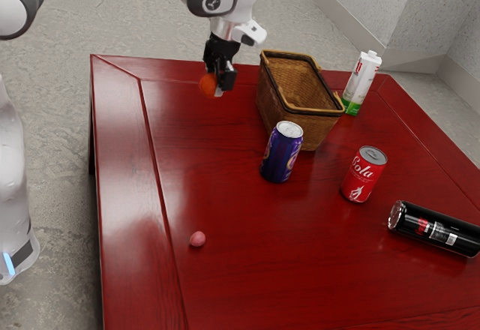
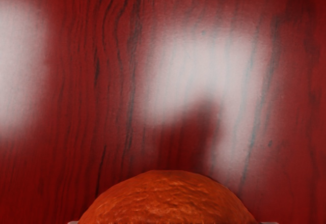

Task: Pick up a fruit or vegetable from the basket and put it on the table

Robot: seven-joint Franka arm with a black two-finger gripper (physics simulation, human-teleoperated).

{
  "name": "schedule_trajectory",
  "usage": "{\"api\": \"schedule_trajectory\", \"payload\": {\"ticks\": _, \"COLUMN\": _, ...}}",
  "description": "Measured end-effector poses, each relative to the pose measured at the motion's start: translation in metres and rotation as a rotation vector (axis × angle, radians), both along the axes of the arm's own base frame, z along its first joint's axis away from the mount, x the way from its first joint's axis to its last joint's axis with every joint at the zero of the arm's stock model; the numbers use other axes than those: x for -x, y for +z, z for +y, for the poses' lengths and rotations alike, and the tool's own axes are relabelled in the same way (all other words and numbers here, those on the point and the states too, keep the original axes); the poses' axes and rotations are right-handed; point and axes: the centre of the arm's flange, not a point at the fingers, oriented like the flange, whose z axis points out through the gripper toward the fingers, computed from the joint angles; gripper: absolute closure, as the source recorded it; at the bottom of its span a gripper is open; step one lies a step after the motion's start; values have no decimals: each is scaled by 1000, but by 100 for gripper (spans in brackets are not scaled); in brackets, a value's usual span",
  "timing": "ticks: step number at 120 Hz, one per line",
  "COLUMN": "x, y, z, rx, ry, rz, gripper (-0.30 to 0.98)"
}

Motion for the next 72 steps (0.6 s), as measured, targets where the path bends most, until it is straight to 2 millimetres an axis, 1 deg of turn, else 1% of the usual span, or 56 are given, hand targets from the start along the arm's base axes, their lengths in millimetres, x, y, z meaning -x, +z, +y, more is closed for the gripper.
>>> {"api": "schedule_trajectory", "payload": {"ticks": 7, "x": 5, "y": -19, "z": 5, "rx": 3, "ry": 16, "rz": -10, "gripper": 35}}
{"api": "schedule_trajectory", "payload": {"ticks": 14, "x": 16, "y": -37, "z": 12, "rx": 10, "ry": 40, "rz": -21, "gripper": 35}}
{"api": "schedule_trajectory", "payload": {"ticks": 23, "x": 31, "y": -67, "z": 21, "rx": 21, "ry": 69, "rz": -31, "gripper": 35}}
{"api": "schedule_trajectory", "payload": {"ticks": 31, "x": 33, "y": -80, "z": 25, "rx": 16, "ry": 84, "rz": -64, "gripper": 35}}
{"api": "schedule_trajectory", "payload": {"ticks": 46, "x": 26, "y": -86, "z": 30, "rx": -3, "ry": 102, "rz": -133, "gripper": 34}}
{"api": "schedule_trajectory", "payload": {"ticks": 55, "x": 24, "y": -89, "z": 31, "rx": -7, "ry": 109, "rz": -157, "gripper": 24}}
{"api": "schedule_trajectory", "payload": {"ticks": 64, "x": 21, "y": -88, "z": 31, "rx": -10, "ry": 113, "rz": -180, "gripper": 15}}
{"api": "schedule_trajectory", "payload": {"ticks": 67, "x": 19, "y": -82, "z": 31, "rx": -13, "ry": 111, "rz": -195, "gripper": 13}}
{"api": "schedule_trajectory", "payload": {"ticks": 72, "x": 11, "y": -58, "z": 28, "rx": -23, "ry": 103, "rz": -230, "gripper": 10}}
